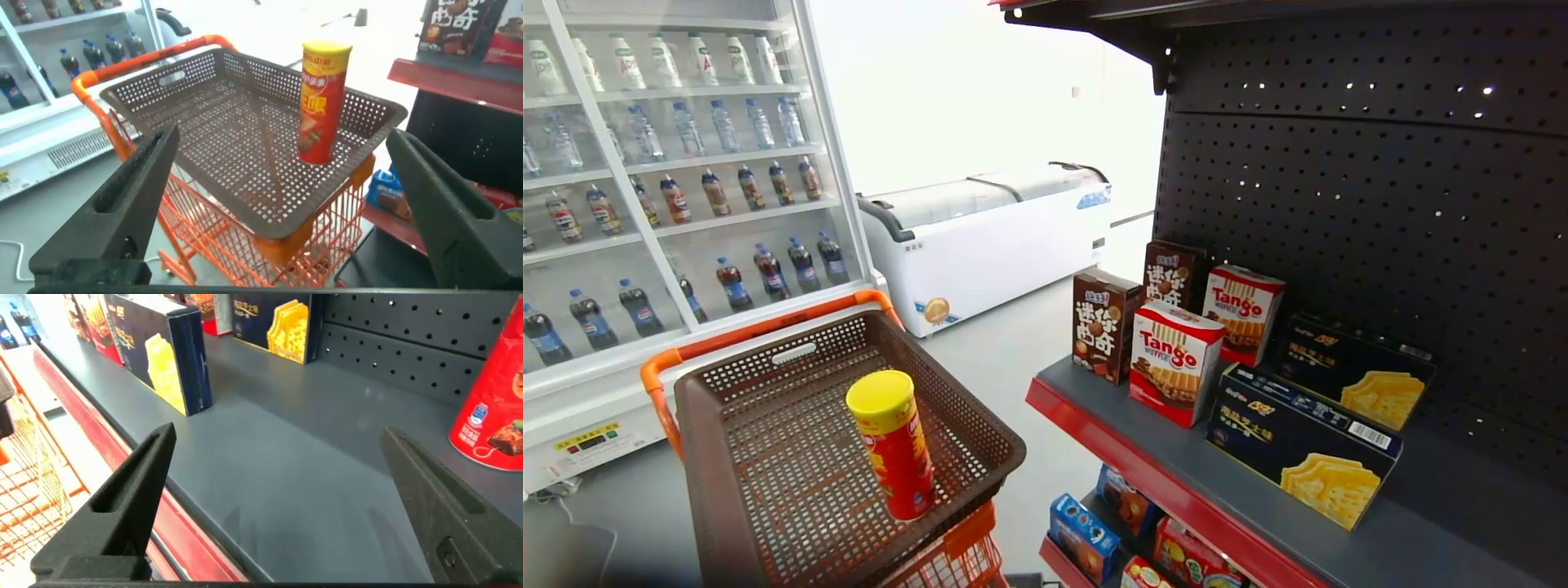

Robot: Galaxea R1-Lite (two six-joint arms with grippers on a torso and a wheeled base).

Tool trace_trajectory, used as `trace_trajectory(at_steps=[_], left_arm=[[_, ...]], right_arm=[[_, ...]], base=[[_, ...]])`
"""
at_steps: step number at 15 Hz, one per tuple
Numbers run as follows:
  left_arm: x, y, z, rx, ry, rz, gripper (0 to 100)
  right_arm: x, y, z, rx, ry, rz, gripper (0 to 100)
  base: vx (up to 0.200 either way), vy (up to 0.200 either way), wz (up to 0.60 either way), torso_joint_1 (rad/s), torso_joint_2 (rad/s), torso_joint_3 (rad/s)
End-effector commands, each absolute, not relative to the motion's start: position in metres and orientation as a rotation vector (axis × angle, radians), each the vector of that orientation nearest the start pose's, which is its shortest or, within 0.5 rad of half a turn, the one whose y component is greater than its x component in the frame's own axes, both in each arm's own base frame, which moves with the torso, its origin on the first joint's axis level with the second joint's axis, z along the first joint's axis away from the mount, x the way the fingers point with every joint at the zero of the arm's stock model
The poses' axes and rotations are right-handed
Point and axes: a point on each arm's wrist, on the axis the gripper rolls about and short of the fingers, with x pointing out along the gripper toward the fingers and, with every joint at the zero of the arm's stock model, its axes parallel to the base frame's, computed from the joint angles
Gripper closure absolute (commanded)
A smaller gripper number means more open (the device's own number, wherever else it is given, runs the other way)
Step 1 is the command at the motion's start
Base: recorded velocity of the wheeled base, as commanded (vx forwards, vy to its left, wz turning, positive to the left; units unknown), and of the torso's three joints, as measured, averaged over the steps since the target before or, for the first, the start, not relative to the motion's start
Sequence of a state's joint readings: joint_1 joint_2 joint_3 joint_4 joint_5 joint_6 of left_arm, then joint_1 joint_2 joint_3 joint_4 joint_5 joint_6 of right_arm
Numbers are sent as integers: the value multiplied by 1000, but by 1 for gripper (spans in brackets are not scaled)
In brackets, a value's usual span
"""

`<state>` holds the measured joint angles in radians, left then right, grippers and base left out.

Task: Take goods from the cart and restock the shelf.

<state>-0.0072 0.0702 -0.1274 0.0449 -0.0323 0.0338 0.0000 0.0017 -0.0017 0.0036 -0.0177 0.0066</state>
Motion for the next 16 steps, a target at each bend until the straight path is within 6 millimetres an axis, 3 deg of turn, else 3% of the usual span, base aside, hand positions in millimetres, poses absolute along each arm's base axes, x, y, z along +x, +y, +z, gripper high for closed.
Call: trace_trajectory(at_steps=[1,2,4,9,11,16], left_arm=[[4,-1,179,37,111,-57,0],[31,-1,196,38,194,-57,0],[67,-2,210,38,290,-58,0],[117,-16,186,53,471,-183,0],[143,-22,167,70,602,-205,0],[201,-37,140,72,611,-231,0]], right_arm=[[-23,0,75,6,5,-17,0],[-23,0,76,6,3,-18,0],[-23,0,76,6,5,-17,0],[-23,0,76,6,5,-18,0],[-23,0,75,8,5,-17,0],[-23,0,76,8,6,-18,0]], base=[[0,0,0,0,0,0],[0,0,0,0,0,0],[0,0,0,0,0,0],[0,0,0,0,0,0],[0,0,0,0,0,0],[0,0,0,0,0,0]])
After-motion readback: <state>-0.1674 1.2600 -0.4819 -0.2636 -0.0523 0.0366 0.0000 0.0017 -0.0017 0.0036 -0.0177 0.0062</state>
